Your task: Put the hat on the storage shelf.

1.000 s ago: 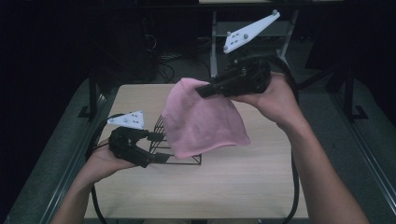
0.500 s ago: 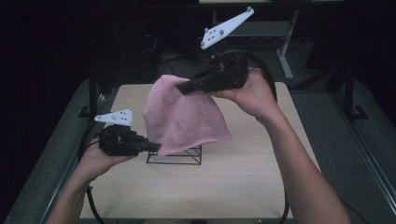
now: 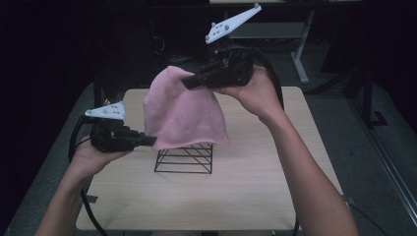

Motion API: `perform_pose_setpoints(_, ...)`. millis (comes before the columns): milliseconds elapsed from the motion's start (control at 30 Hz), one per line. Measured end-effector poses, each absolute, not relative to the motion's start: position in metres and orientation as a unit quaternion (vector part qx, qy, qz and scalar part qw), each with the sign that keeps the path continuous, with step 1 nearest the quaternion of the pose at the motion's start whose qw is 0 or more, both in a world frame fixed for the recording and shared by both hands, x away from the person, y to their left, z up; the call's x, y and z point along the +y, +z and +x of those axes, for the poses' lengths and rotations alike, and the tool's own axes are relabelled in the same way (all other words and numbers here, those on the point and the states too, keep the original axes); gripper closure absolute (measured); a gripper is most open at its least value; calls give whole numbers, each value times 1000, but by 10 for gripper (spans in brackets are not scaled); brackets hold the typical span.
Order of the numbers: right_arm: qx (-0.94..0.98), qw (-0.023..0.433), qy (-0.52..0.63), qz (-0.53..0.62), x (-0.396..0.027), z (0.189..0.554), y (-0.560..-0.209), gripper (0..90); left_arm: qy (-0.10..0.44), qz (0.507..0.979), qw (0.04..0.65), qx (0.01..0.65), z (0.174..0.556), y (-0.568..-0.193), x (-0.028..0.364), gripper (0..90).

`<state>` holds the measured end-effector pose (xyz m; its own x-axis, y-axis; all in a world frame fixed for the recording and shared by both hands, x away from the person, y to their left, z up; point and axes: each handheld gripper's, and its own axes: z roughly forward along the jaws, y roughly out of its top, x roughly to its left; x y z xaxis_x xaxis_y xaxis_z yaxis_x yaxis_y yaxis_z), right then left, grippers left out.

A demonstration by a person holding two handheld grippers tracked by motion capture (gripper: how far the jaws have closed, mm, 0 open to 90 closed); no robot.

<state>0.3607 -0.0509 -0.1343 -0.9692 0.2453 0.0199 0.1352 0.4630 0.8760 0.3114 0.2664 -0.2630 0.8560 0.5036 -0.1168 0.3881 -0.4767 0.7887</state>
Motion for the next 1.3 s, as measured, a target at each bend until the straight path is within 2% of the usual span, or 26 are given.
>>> perform_pose_setpoints(200,848,62,511,127,-49,377,-142,806,76,856,429,278,326,-264,272,835)
perform_pose_setpoints(600,845,48,510,154,-50,399,-160,805,83,862,404,294,343,-273,269,835)
perform_pose_setpoints(1033,838,28,516,176,-58,409,-186,803,93,875,373,295,349,-284,264,835)
perform_pose_setpoints(1300,843,29,509,172,-59,408,-192,802,84,871,376,305,352,-296,266,835)
